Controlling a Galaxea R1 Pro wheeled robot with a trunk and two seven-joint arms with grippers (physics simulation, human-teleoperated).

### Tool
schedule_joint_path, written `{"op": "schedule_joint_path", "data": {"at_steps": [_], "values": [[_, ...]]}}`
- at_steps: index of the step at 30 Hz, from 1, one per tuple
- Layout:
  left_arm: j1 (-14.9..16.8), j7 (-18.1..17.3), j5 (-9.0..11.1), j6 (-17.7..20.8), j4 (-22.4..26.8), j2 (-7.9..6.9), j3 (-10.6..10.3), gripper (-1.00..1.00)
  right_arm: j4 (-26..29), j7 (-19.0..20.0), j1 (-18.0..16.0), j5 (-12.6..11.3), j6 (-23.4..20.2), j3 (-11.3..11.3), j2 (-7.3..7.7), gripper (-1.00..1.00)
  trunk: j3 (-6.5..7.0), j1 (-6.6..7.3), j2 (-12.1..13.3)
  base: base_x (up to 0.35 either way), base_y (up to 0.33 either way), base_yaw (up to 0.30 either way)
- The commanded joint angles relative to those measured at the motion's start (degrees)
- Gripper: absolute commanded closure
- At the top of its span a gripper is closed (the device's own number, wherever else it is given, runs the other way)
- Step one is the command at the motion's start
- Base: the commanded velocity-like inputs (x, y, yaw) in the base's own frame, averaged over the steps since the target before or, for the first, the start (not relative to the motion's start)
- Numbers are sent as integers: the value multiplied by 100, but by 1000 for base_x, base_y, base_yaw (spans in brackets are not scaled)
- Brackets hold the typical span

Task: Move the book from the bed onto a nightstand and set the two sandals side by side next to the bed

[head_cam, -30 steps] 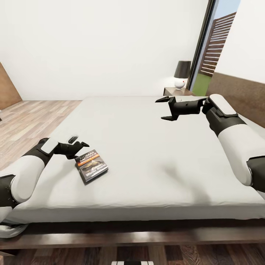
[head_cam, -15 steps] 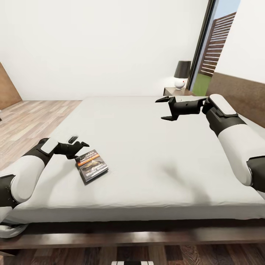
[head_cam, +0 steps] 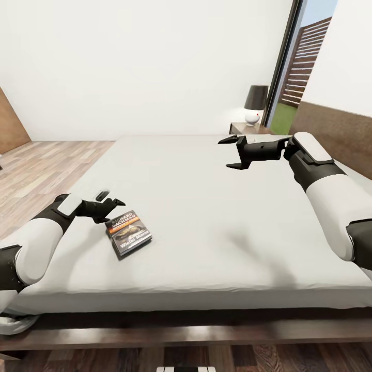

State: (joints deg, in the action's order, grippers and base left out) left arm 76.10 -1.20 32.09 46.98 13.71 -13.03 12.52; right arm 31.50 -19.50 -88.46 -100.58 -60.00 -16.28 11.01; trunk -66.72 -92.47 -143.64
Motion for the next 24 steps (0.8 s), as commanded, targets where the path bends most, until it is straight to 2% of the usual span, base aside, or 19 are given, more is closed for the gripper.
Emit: {"op": "schedule_joint_path", "data": {"at_steps": [1, 24], "values": [[1, -11, -56, 21, 1, 1, 23, -100, 5, -36, -5, -53, 0, -30, 6, -100, -6, 0, -2, 48, 0, 0], [1, -11, -55, 13, 0, 2, 23, -100, 5, -36, -5, -51, 0, -33, 6, -100, -6, 0, -2, 19, 0, 0]]}}
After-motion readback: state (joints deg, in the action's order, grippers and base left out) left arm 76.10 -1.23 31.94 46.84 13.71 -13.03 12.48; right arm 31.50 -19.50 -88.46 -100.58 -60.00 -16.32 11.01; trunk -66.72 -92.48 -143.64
